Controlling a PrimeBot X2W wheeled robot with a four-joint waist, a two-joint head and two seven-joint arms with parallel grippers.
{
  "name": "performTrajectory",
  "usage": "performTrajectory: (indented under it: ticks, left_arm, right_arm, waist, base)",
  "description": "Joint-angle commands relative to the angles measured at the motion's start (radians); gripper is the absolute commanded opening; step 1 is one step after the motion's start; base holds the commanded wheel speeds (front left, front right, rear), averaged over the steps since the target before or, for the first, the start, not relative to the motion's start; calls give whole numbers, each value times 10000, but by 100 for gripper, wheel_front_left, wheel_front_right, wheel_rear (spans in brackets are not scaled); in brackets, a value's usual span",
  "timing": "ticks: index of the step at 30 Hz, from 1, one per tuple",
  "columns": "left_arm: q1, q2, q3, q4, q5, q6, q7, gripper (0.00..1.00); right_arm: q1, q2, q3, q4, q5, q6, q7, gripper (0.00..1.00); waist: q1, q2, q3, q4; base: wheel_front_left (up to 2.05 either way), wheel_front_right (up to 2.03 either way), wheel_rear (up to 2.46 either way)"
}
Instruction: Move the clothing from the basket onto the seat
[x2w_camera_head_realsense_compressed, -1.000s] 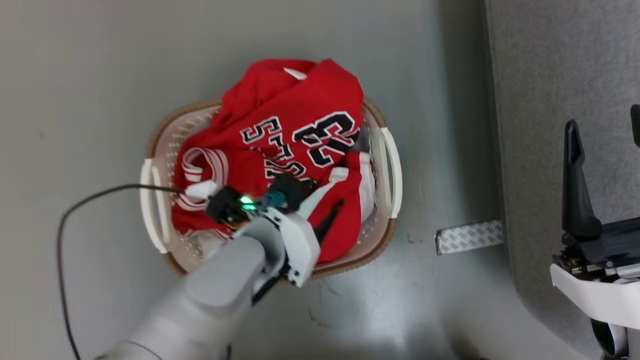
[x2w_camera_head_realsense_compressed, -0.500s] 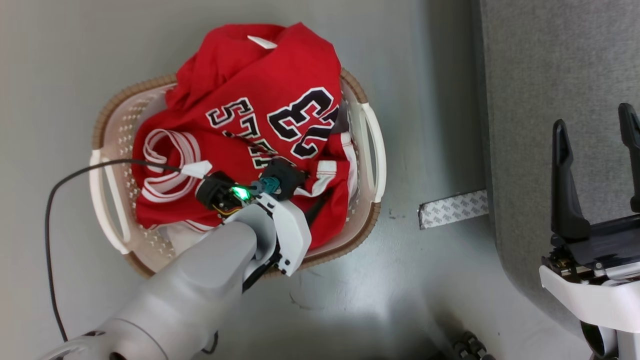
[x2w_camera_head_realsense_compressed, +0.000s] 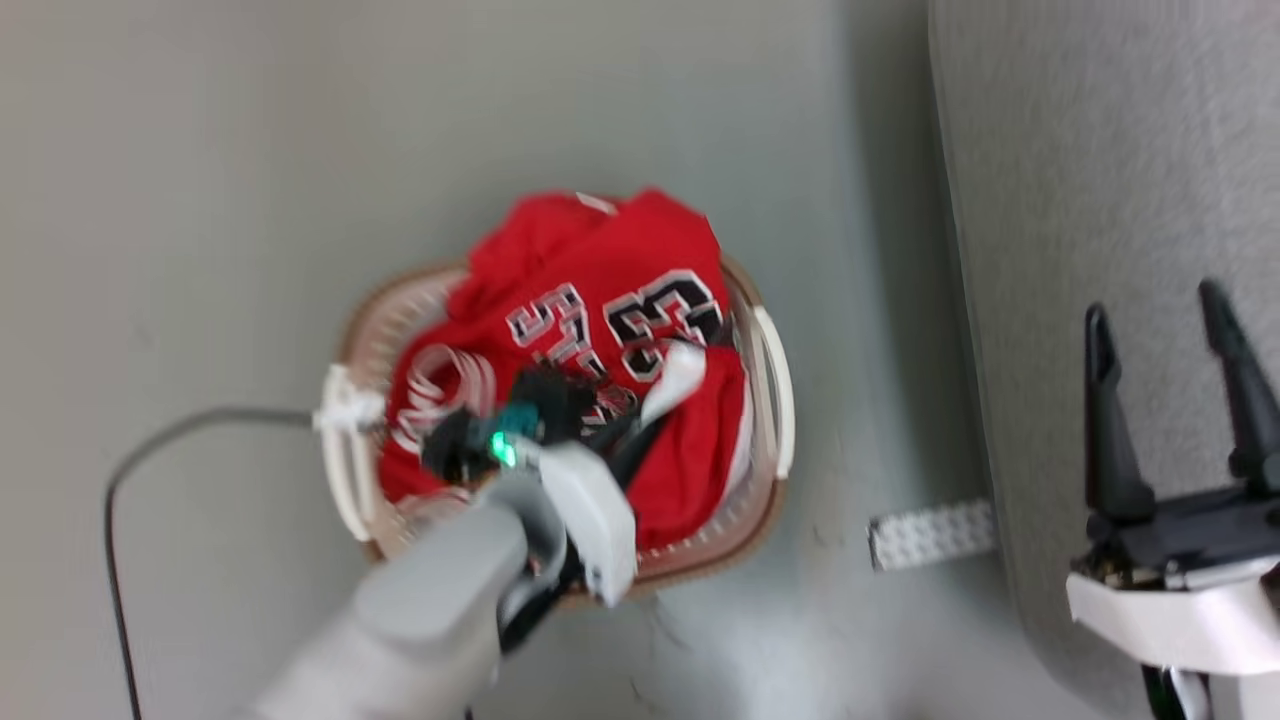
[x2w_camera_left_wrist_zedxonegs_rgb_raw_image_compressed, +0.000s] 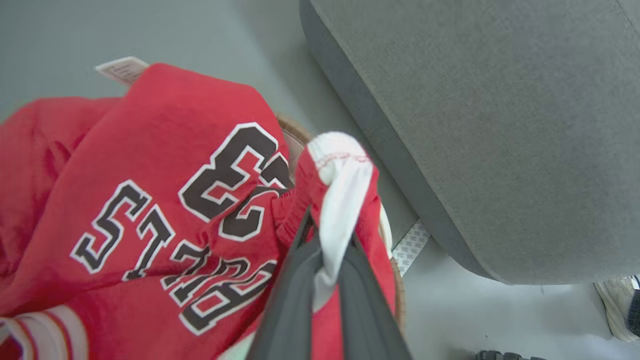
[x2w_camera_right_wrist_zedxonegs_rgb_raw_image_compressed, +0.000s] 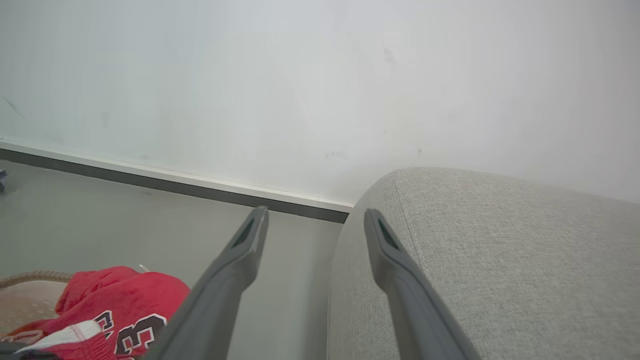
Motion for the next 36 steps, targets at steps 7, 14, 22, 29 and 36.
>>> performTrajectory:
  ticks: [7, 14, 22, 29, 36]
  left_arm:
    - [2246, 367, 1076, -1757, 525, 37, -5, 0]
    - [3435, 784, 1776, -3151, 714, 267, -6, 0]
    - [4125, 1235, 2285, -4377, 668, 699, -7, 0]
    - [4372, 1724, 2712, -5265, 516, 1126, 29, 0]
    - [4307, 2145, 3027, -5965, 360, 1406, 153, 0]
  right_arm:
    - [1329, -14, -137, 588, 106, -22, 7, 100]
    - [2331, -29, -145, 934, 128, -23, 7, 100]
    - [3035, -70, -28, 1203, 117, -23, 7, 100]
    - [3625, -99, -13, 1362, 77, -23, 7, 100]
    - [4045, -77, 116, 1400, 57, -23, 7, 100]
  waist:
    - [0, 0, -3655, 1329]
    - [0, 0, -5417, 1691]
    - [0, 0, -6580, 1715]
    - [0, 0, -7399, 1670]
    - [0, 0, -7781, 1557]
  base:
    - [0, 0, 0]
    - [0, 0, 0]
    - [0, 0, 0]
    - [0, 0, 0]
    - [0, 0, 0]
